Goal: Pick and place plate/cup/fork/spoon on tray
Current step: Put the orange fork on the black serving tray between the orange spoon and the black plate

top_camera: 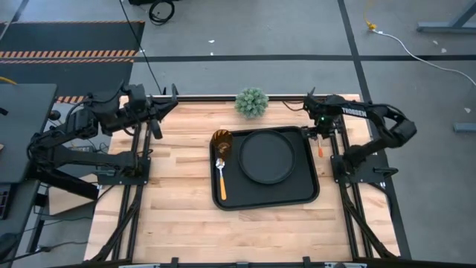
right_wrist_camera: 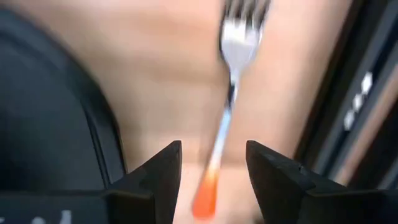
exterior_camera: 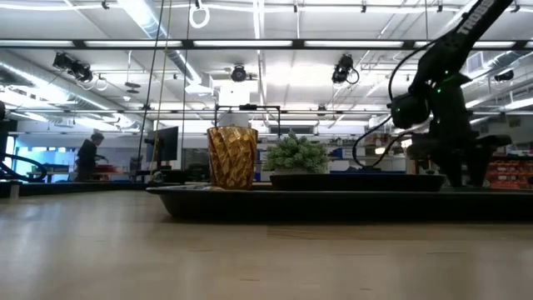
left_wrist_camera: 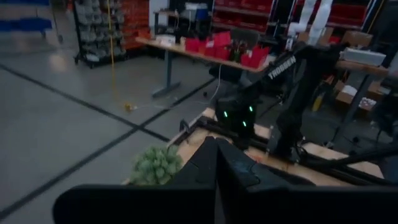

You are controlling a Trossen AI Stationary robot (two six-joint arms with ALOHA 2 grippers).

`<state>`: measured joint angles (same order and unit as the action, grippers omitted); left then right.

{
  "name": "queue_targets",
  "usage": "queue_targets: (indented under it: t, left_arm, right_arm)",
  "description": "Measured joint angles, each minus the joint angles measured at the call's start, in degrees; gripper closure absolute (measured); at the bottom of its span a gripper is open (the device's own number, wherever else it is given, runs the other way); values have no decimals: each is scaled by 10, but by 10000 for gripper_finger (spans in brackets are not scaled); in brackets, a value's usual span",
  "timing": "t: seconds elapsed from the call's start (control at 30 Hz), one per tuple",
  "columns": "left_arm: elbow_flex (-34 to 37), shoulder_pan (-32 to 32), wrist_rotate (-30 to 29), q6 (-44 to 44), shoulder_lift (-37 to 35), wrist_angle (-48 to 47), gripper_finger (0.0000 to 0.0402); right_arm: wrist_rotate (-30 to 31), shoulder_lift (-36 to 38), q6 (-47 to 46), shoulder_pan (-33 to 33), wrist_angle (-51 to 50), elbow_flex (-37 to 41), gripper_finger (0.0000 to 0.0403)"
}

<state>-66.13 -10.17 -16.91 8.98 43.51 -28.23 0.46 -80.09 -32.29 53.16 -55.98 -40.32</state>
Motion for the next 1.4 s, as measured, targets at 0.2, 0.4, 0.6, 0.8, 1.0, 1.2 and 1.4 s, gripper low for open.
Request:
queue_targets:
  t: [0.2, 0.4, 0.6, 0.8, 1.0, 1.2, 1.4]
  left_arm:
    - [0, 0, 0, 34, 0, -31, 392]
    - [0, 0, -37, 17, 0, -30, 392]
    - [0, 0, -196, -38, 1, -31, 392]
    - [0, 0, -265, -52, 3, -33, 392]
    - [0, 0, -264, -52, 4, -33, 392]
    - [0, 0, -264, -52, 4, -33, 392]
    - [0, 0, -264, -52, 4, -33, 392]
  right_arm:
    - [-1, -47, 30, 46, 57, -2, 224]
    - [-10, -74, 57, 64, 70, -5, 254]
    - [-6, -50, 83, 66, 88, 0, 313]
    - [29, -21, 99, 65, 116, 6, 386]
    - [28, 11, 84, 46, 109, 13, 394]
    - [72, 76, -2, -22, 76, -23, 399]
    - [169, 131, -124, -136, -5, -106, 400]
